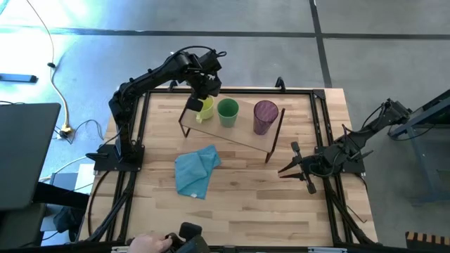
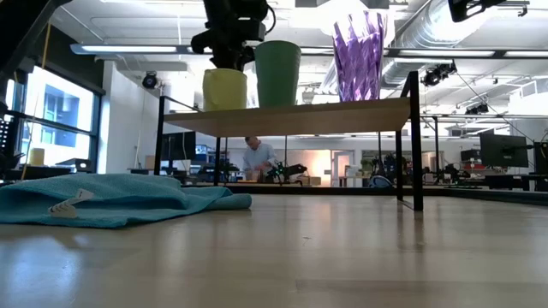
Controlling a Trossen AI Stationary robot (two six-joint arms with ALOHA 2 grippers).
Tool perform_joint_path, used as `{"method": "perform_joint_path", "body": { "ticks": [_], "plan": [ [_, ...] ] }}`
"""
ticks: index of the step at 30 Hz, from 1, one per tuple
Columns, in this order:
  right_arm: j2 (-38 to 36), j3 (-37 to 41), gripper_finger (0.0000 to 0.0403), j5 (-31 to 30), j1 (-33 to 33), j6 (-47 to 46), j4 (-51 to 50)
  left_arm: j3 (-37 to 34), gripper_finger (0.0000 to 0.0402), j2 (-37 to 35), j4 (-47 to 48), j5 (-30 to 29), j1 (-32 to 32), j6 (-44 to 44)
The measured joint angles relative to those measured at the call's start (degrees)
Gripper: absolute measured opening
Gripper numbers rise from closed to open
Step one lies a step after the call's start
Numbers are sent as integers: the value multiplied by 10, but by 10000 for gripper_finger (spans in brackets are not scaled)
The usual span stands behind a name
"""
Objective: Stack small to large cups/mugs on shelf
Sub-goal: Put the yellow mug on the shelf, then return to Home Position
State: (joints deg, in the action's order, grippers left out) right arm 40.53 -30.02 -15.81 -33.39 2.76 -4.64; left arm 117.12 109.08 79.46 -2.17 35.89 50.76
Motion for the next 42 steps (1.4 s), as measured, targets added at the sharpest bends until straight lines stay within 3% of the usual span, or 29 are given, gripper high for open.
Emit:
{"method": "perform_joint_path", "body": {
  "ticks": [16,31,39,42],
  "plan": [
    [0,0,67,13,0,0,-4,3,47,-3,5,-15,-3,-18],
    [0,0,67,23,0,-4,-4,80,47,-3,31,-21,-24,-42],
    [0,0,67,26,0,-9,-4,175,47,-2,46,-133,-47,-148],
    [0,0,67,25,0,-11,-3,167,47,-28,24,-168,-60,-197]
  ]
}}
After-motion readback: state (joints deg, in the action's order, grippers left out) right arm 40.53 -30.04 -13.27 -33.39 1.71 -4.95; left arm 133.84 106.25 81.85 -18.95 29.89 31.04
